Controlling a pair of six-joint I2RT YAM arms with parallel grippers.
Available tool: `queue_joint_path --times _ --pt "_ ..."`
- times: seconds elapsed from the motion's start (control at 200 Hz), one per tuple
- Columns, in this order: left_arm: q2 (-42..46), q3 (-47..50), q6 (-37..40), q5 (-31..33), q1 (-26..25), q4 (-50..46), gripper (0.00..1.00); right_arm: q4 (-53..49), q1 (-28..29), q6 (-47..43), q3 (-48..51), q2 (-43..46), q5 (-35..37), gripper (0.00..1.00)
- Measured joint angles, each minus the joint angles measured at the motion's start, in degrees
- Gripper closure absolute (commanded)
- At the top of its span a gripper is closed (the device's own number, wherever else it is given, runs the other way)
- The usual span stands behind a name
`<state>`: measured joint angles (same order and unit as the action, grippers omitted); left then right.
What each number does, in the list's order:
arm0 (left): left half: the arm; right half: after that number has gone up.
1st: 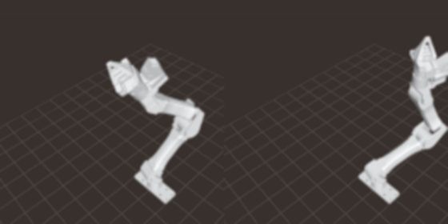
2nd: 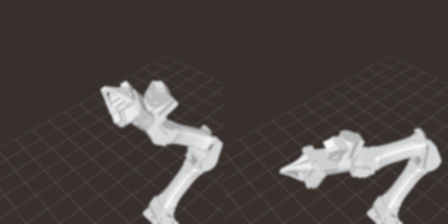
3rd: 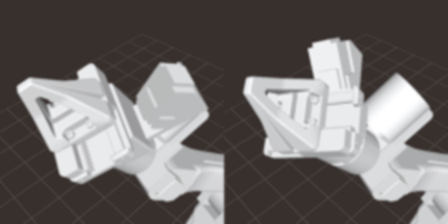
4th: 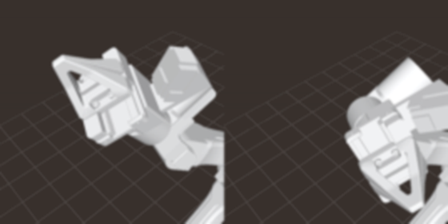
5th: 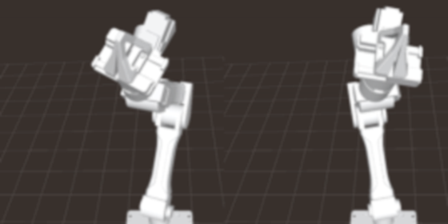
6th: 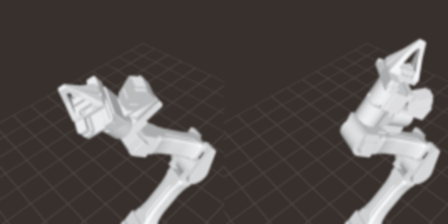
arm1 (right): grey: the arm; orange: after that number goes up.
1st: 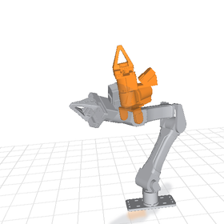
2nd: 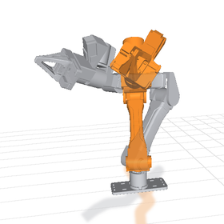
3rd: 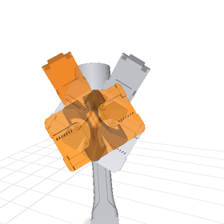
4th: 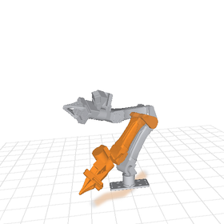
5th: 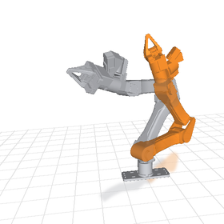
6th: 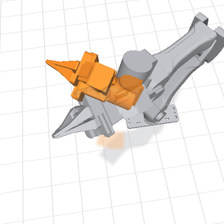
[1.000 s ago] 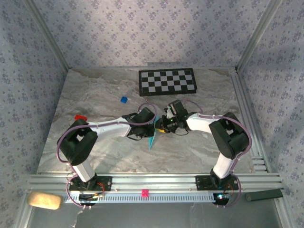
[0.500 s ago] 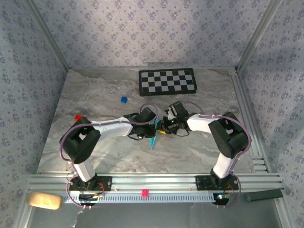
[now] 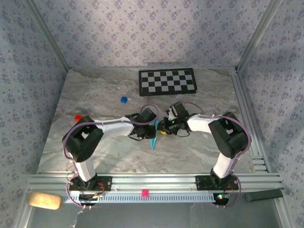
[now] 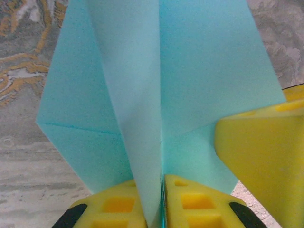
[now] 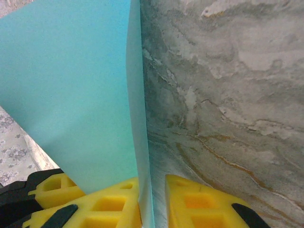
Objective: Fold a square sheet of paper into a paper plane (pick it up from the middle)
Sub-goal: Move the paper plane to the center of the table.
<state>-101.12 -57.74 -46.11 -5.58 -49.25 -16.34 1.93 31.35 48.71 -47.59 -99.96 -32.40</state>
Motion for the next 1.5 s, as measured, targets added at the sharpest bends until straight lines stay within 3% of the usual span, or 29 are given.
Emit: queue_joint_path --times 0.515,0.655,0.805,0.965,1.219,1.499 --pt "-0.7 -0.2 -1.3 -2.8 0.0 2.0 0.90 0.0 -0.4 0.0 0.1 -0.9 -0.2 0.80" --pt "-1.0 -0.3 -1.6 -3.3 0.0 2.4 0.96 0.0 -0.4 0.0 0.1 -0.9 -0.2 0.80" --pt "-1.2 -0.3 -1.6 -3.3 0.0 2.5 1.00 0.0 -0.7 0.1 0.4 -0.8 -0.2 0.75" --pt "-1.1 -2.1 -1.2 0.5 0.0 -1.7 1.00 -1.0 -1.6 -0.1 1.2 1.4 0.4 0.66" --pt "-0.5 -6.7 0.9 9.9 0.6 -13.2 1.00 -4.3 -5.2 -1.8 2.2 9.6 4.3 0.63" --pt "-1.3 -7.8 2.3 11.6 1.1 -18.2 1.00 -6.5 -6.1 -2.0 4.0 10.5 5.7 0.63"
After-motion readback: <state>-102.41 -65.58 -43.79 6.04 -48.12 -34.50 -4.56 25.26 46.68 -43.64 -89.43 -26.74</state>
